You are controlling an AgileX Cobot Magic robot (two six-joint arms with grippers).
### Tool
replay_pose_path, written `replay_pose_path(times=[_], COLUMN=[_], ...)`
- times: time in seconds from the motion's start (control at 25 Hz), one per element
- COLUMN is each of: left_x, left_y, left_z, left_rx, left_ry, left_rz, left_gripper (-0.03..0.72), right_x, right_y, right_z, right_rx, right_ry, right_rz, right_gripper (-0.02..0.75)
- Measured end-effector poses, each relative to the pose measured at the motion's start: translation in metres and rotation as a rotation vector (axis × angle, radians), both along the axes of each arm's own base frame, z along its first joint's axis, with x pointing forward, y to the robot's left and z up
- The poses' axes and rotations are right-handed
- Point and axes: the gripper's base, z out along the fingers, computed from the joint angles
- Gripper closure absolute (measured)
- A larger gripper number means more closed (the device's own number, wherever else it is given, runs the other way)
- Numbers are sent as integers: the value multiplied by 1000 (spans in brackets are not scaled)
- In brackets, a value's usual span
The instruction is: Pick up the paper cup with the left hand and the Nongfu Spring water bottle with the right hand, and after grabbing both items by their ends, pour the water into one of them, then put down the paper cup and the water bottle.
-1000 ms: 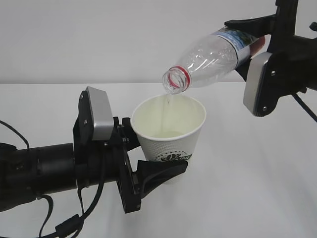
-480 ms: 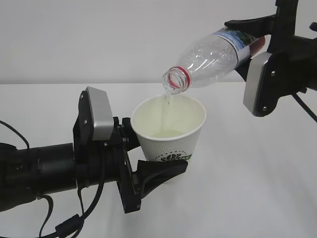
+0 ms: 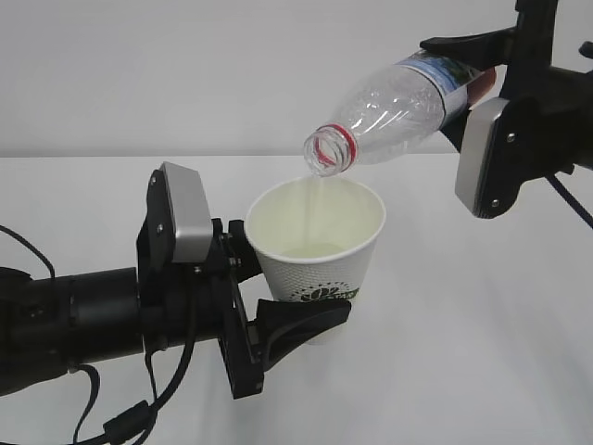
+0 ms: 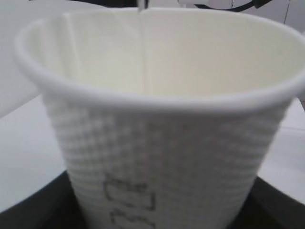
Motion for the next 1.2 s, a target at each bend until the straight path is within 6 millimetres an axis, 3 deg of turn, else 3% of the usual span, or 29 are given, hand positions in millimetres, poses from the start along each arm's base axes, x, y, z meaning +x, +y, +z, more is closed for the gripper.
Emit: replay_pose_path(times=[1.2], left_x=[0], left_y=[0], left_z=[-2], left_rx=[18], left_ry=[3], left_rz=[5], left_gripper=[162], right_x=[0], right_y=[0], right_z=[0], right_rx=[-5], right_ry=[-3], right_rz=[0], right_gripper=[290])
